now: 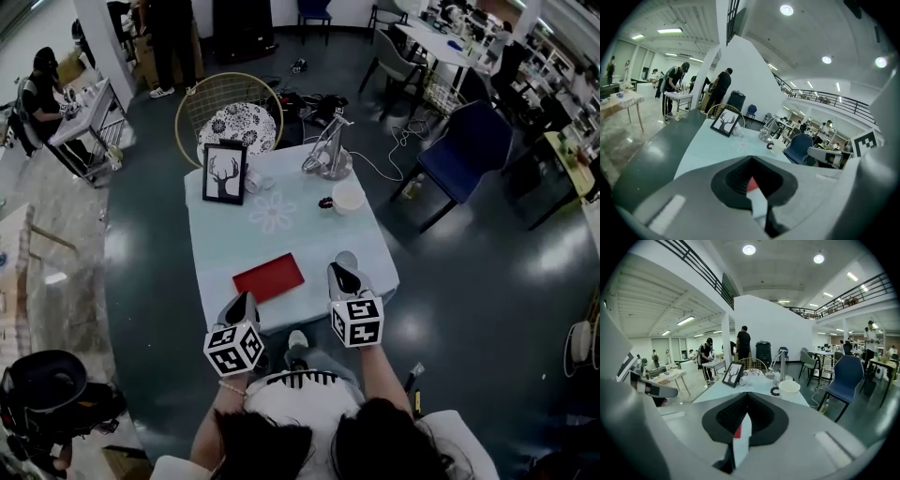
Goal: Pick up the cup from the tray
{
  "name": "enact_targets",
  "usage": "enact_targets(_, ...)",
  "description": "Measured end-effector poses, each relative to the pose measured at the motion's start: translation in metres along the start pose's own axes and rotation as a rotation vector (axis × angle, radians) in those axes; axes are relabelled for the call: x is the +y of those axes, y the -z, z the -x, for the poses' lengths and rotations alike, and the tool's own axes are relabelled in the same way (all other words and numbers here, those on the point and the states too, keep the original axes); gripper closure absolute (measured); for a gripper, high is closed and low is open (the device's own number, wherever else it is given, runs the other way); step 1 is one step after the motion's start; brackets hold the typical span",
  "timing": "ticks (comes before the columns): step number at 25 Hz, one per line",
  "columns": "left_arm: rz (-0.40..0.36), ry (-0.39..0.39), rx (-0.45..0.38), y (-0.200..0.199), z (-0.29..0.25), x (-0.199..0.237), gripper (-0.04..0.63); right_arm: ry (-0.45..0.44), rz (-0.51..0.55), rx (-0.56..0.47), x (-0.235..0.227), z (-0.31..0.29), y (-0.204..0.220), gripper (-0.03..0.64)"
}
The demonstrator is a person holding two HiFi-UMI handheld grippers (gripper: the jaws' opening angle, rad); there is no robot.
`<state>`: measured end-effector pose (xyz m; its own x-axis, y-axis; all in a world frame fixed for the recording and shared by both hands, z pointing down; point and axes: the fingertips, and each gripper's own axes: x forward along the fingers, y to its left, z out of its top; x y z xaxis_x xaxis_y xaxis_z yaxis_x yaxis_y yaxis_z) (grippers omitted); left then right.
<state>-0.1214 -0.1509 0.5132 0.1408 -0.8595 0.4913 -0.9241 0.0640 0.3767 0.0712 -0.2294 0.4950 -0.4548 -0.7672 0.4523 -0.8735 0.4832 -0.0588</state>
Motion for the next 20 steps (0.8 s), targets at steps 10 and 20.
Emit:
enact_targets(10, -0.012, -0.001, -0.015, 0.006, 0.024, 0.017, 0.595, 0.045, -0.059, -0.013, 0.02, 0.016, 0.009, 0.592)
enact_targets(20, -0.045, 0.041, -0.025, 0.0, 0.022, 0.01, 0.595, 0.111, -0.035, 0.013, 0.012, 0.014, 0.02, 0.594)
